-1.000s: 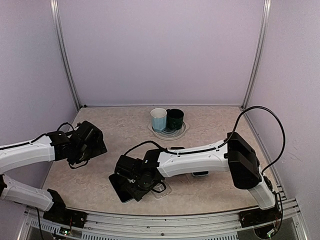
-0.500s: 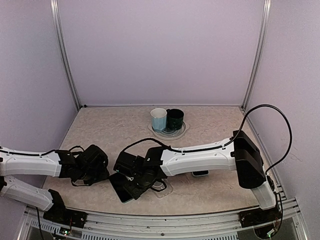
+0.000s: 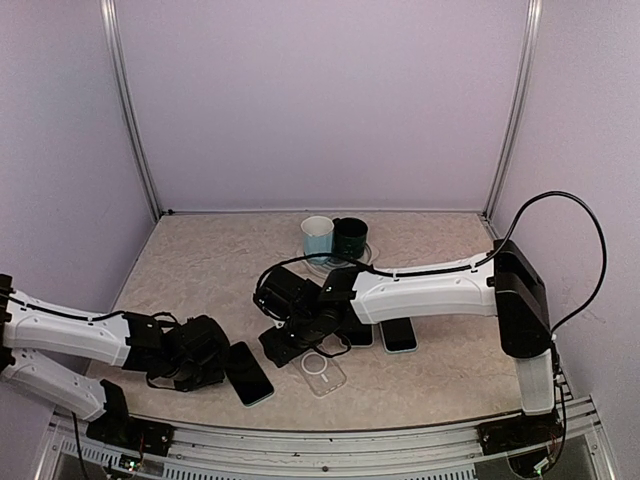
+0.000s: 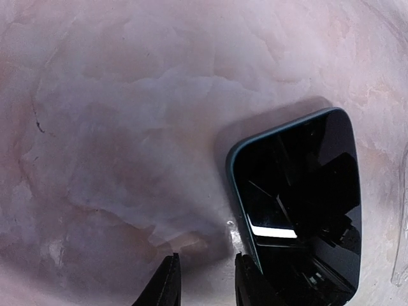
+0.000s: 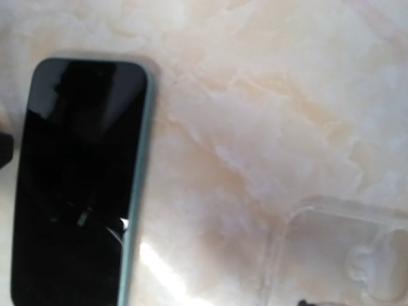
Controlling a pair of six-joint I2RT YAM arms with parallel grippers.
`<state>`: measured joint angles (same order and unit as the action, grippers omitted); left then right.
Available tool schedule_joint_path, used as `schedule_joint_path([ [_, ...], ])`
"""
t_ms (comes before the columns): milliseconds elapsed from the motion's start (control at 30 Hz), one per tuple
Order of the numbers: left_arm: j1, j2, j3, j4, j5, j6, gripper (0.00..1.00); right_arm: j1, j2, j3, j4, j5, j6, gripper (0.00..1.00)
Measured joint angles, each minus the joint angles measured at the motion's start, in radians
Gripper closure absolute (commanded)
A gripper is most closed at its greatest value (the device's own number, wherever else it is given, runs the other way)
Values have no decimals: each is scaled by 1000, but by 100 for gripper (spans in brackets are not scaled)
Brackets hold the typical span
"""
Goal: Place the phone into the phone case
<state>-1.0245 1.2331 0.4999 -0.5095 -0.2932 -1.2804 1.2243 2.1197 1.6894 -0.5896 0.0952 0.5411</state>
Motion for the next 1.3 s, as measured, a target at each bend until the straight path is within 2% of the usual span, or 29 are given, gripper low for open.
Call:
schedule_joint_path([
  [67, -6, -12, -8, -10, -3, -19, 74, 2, -1, -4, 10, -8, 0, 38],
  [233, -15, 0, -14, -7, -19, -39, 74, 3, -1, -4, 32, -25, 0, 38],
  [500, -27, 131, 40, 140, -67, -17, 75, -8, -5, -20, 55, -24, 23, 38],
  [833, -141, 191, 76, 231, 0, -19, 83, -60, -37, -100, 79, -13, 60, 40],
  [1000, -202, 165, 71, 188, 23, -32, 83, -62, -62, -161, 98, -26, 81, 64],
  [1133, -241, 135, 59, 142, 26, -39, 83, -61, -119, -264, 128, -77, 101, 94],
  [1167, -246, 135, 59, 138, 25, -40, 82, -61, -131, -286, 135, -97, 105, 97],
  [1300, -256, 153, 71, 135, 13, -39, 82, -60, -138, -324, 157, -158, 121, 98],
])
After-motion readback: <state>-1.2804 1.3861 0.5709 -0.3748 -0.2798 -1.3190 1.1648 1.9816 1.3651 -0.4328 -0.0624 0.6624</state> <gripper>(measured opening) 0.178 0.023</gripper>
